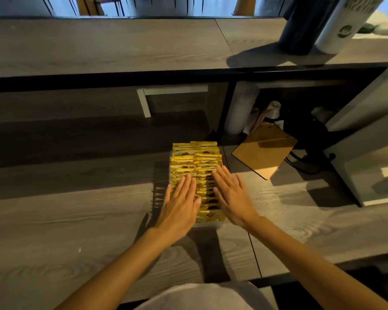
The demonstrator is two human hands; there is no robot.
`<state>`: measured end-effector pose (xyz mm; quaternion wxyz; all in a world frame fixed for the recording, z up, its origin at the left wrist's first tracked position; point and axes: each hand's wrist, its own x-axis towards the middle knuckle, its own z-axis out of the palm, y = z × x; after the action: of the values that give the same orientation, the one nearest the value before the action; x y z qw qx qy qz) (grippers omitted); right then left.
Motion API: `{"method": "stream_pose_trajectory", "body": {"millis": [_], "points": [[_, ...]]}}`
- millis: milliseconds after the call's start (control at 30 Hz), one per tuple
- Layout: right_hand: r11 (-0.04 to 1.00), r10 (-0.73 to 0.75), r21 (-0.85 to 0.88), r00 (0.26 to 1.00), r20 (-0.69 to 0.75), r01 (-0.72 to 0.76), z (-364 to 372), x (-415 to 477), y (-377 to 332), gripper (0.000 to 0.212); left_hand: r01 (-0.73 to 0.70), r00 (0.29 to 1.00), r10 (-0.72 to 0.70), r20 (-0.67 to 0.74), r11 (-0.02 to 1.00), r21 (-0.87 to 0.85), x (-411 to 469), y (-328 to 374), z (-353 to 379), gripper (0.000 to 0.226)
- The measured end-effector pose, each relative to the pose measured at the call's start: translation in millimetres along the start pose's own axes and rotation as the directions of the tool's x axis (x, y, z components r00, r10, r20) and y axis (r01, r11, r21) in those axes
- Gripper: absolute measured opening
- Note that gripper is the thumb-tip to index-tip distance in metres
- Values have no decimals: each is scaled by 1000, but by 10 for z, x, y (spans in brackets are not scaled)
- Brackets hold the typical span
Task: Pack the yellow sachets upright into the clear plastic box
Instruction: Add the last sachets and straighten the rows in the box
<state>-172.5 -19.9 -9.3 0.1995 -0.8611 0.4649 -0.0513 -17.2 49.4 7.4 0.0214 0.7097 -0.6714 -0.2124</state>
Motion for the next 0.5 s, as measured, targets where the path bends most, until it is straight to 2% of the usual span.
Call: {"method": "stream_pose_trajectory", "body": {"millis": [33,100,267,333,400,500], "points": [[1000,-2,-1,1000,15,2,57,-62,0,98,1,1000,-1,4,1000,13,-27,3,54,54],[1000,3,-17,999,45,-3,130,-107,13,104,9,1000,-8,-5,999,44,-11,-12,106,55],[998,42,-53,996,80,-38,117,10,97,102,4,1000,-4,1,999,44,141,-93,116,56],[997,36,-77,992,121,-27,67,56,119,89,-16,1000,16,8,999,42,180,-155,99,54],[993,41,-119,987,156,-22,31,88,124,65,-32,999,32,11,999,33,208,-206,89,53],[985,56,-169,983,177,-26,14,108,98,57,-31,999,31,6,999,22,210,-206,92,53]]}}
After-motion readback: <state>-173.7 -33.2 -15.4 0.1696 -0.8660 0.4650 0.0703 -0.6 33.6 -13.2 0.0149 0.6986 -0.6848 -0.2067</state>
